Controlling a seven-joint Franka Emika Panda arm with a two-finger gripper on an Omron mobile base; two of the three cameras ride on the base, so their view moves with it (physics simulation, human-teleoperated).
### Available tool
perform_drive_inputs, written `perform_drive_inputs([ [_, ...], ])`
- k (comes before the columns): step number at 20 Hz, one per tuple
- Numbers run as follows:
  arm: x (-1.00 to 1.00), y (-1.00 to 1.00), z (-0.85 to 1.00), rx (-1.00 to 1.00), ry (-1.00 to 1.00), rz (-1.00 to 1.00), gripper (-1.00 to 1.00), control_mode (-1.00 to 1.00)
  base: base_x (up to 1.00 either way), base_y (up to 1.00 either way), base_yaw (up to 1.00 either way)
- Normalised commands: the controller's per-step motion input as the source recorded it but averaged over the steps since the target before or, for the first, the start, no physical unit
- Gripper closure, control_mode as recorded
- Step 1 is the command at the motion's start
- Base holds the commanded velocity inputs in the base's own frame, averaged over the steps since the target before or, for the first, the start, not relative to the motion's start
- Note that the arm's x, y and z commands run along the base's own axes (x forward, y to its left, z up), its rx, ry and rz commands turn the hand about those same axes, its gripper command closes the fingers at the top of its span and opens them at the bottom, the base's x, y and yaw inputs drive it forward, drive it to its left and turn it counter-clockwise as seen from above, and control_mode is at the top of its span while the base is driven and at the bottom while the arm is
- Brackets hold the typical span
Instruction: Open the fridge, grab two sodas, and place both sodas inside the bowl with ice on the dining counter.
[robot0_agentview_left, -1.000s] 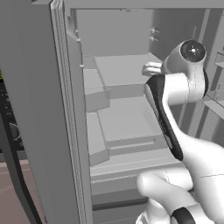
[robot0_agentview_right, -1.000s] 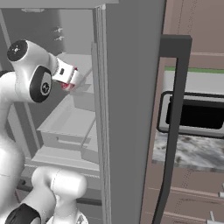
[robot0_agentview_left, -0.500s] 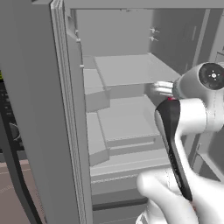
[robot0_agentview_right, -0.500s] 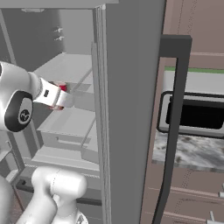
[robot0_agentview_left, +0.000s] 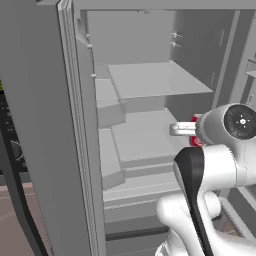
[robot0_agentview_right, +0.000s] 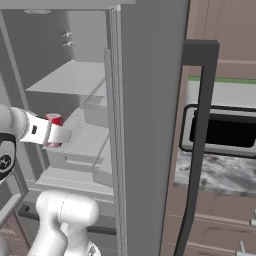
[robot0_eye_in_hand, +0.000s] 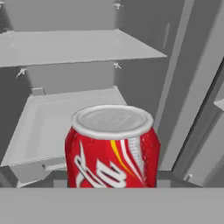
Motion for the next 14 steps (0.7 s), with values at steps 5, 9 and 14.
perform_drive_inputs([
  [5, -0.15, 0.08, -0.14, -0.04, 0.02, 0.03, 1.0, 1.0, -0.36, 0.1, 0.02],
  [9, 0.0, 0.0, 0.0, 0.0, 0.0, 0.0, 1.0, 1.0, -0.73, 0.34, 0.0],
  [14, 0.0, 0.0, 0.0, 0.0, 0.0, 0.0, 1.0, 1.0, -0.75, 0.34, 0.0],
])
